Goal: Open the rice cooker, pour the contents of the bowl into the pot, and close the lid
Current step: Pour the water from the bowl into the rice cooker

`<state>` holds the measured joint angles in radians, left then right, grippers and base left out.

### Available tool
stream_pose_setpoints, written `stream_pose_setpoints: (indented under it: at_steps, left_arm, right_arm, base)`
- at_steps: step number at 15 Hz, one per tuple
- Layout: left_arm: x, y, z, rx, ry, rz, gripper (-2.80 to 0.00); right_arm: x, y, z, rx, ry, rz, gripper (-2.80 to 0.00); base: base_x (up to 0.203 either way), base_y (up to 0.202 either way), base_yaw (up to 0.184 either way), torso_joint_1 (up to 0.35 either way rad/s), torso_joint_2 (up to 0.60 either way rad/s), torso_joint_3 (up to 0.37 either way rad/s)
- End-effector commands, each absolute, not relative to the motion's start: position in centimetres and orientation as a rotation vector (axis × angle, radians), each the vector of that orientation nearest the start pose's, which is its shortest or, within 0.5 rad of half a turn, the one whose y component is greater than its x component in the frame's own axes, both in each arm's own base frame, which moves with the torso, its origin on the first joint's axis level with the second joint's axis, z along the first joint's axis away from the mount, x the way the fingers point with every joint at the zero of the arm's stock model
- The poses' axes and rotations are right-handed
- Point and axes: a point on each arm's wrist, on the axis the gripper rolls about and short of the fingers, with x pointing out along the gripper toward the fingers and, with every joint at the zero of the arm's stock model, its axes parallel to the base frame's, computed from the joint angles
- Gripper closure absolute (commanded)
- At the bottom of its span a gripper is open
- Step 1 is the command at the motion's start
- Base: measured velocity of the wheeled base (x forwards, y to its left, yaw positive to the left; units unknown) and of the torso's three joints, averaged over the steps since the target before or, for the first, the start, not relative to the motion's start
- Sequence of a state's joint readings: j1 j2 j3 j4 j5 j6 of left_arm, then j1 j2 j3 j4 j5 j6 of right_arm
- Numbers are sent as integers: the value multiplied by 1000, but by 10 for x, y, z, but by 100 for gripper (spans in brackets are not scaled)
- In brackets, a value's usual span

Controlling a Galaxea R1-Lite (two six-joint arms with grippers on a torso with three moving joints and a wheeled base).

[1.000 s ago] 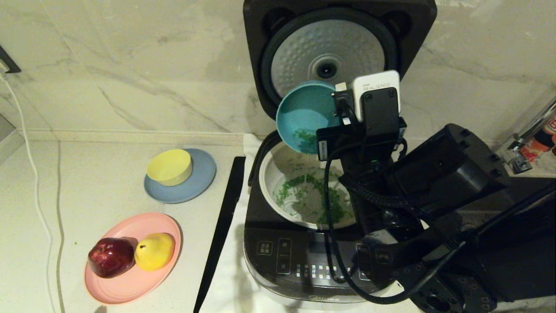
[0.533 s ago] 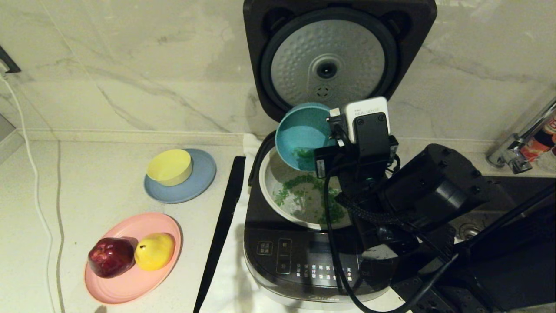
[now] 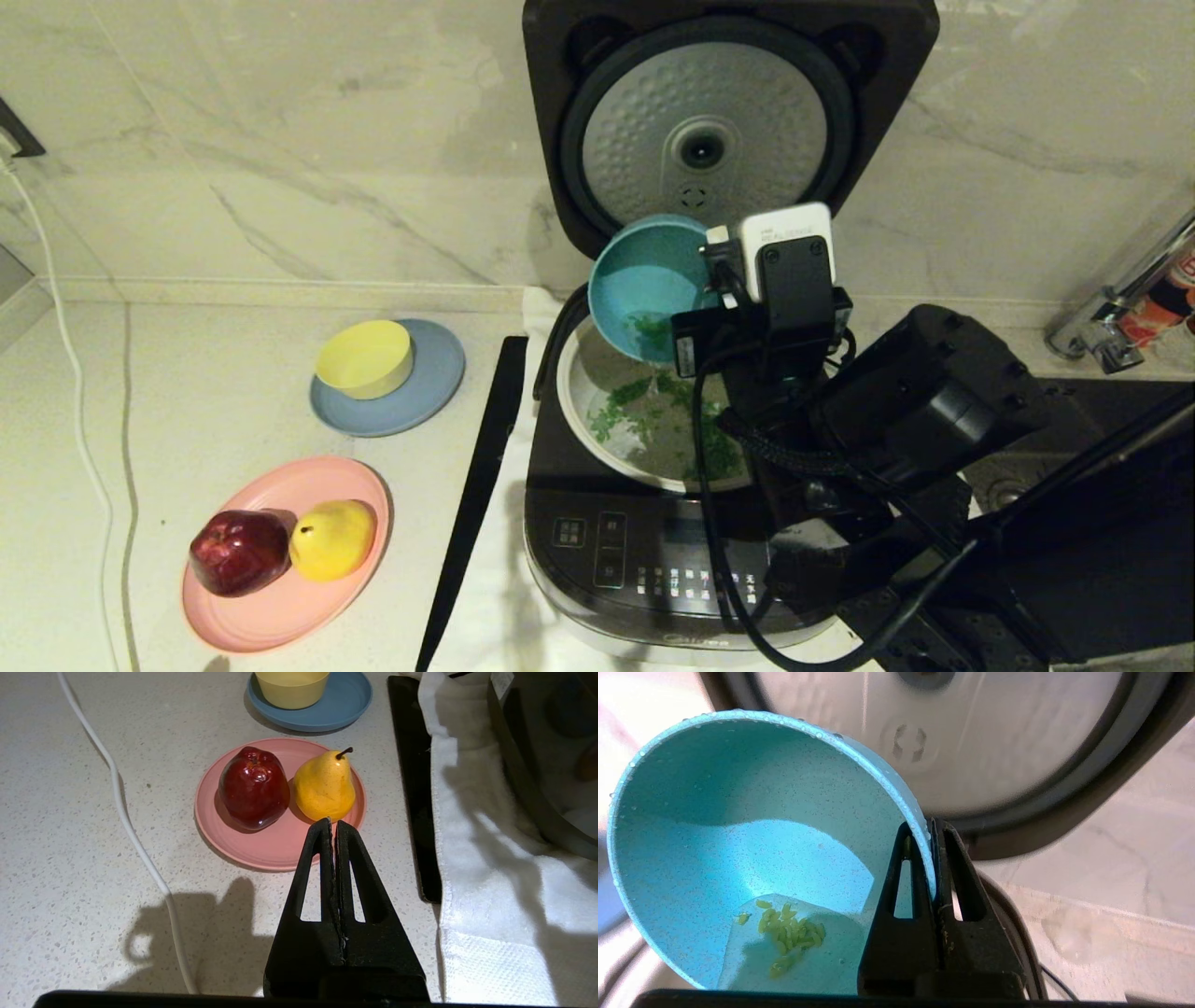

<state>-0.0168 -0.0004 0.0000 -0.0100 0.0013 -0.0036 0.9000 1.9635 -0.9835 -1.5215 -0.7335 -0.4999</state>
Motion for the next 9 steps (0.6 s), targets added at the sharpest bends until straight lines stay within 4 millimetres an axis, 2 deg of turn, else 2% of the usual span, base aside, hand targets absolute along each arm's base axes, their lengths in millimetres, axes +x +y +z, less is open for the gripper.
stream_pose_setpoints:
  at_steps: [1, 3, 5, 8, 9]
  left_arm:
    - [-23, 0, 76, -5, -8, -15, 0]
    - [-23, 0, 76, -5, -9, -15, 0]
    - [-23, 0, 76, -5, -9, -15, 0]
    - [-23, 0, 76, -3, -8, -15, 0]
    - [-23, 0, 76, -3, -8, -15, 0]
  right_arm:
    - [234, 271, 230, -84, -415, 54, 0]
    - [235, 272, 229, -85, -414, 54, 0]
    - [236, 272, 219, -116, -391, 59, 0]
    - [231, 267, 237, -78, -427, 48, 0]
    - [234, 271, 226, -111, -405, 53, 0]
  base:
    - [0, 0, 0, 0, 0, 0]
    - [0, 0, 0, 0, 0, 0]
    - [0, 0, 0, 0, 0, 0]
    - [0, 0, 0, 0, 0, 0]
    - [0, 0, 0, 0, 0, 0]
